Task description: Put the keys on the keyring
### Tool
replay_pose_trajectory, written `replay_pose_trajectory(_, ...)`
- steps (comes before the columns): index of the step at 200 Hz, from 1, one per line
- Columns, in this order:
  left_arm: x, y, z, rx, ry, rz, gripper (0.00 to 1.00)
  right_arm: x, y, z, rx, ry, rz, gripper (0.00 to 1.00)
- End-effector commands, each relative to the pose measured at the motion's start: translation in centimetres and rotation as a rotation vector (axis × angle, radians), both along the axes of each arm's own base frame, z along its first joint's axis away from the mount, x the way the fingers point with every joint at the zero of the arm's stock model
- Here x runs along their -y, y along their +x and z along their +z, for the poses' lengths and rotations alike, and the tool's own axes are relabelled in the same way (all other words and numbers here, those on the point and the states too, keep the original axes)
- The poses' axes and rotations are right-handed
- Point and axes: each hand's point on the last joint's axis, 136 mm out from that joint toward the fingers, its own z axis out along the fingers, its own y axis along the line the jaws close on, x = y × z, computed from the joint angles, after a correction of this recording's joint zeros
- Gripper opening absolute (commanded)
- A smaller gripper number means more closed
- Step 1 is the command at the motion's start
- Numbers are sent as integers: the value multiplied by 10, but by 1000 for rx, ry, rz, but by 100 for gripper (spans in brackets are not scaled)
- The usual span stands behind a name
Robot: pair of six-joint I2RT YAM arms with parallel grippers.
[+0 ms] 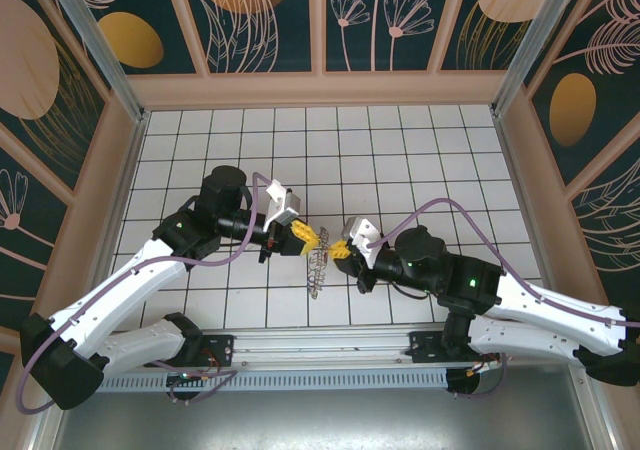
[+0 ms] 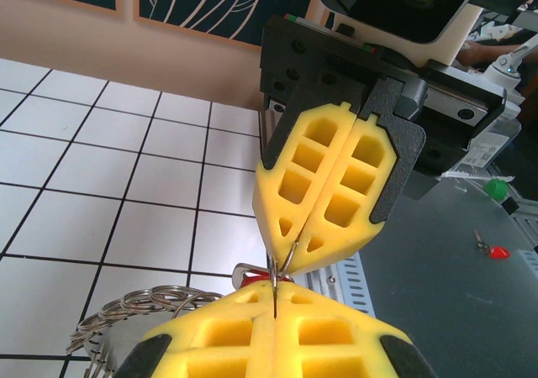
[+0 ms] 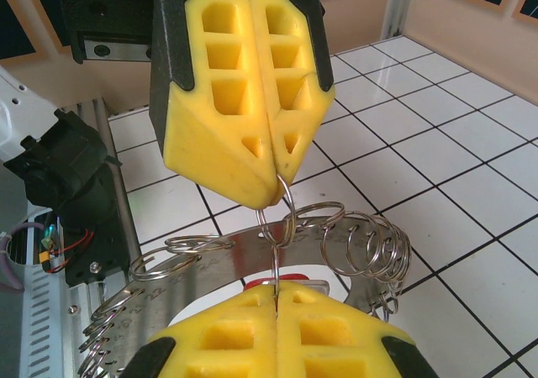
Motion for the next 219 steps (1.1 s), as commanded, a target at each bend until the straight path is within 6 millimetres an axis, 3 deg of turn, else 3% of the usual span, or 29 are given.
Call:
replay_pose_trajectory(1, 2, -1, 16, 53, -44, -10, 0, 2, 1, 12, 2, 36, -20, 0)
replay_pose_trajectory(219, 2, -1, 14, 52, -44, -10, 0, 4, 6, 16, 16, 47, -50, 0)
